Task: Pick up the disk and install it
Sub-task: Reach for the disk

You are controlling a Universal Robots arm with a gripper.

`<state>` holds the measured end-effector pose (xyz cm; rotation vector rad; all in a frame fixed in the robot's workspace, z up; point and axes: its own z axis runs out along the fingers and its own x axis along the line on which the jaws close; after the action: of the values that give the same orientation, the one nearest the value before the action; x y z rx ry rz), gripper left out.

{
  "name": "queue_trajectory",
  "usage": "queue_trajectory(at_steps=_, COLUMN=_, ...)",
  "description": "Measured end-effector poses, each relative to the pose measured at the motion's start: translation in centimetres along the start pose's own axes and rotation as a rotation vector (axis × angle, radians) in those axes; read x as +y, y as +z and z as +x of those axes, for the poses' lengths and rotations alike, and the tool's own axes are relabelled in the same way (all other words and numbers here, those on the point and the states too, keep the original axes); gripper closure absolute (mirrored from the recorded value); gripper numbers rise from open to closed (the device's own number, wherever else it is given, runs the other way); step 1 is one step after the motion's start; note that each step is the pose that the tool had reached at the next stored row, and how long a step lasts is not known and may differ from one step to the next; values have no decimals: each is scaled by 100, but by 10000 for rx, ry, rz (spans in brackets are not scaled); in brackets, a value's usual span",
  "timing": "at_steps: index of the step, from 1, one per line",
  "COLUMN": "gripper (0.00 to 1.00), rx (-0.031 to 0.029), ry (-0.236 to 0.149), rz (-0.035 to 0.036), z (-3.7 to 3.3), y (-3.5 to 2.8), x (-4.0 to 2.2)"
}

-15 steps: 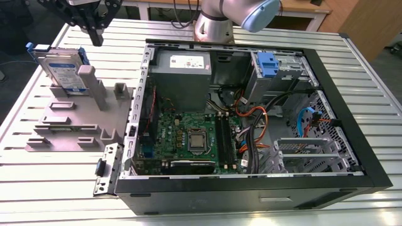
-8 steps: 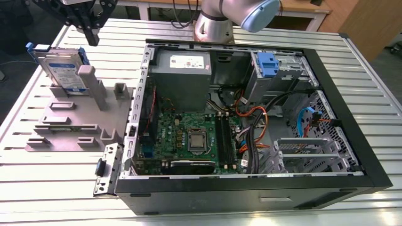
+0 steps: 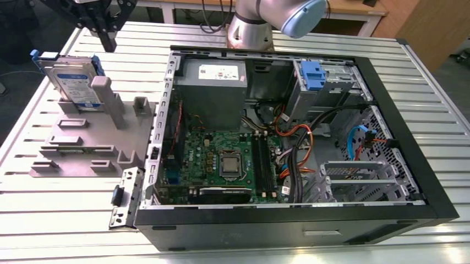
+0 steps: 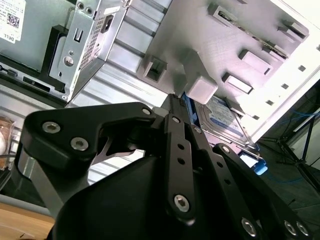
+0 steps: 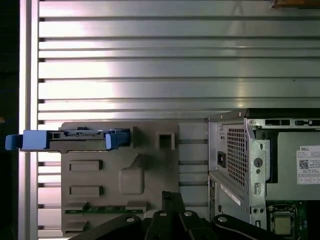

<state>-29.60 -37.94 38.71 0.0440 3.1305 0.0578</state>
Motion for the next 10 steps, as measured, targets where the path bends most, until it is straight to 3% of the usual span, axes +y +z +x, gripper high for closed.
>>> queue_trajectory(at_steps=4, gripper=89, rx=0, ry=0, rz=0, z=33, y=2, x=24)
queue_trajectory(at_steps=10, gripper=89, rx=-1, ry=0, rz=-1, z=223, y=6, x=34)
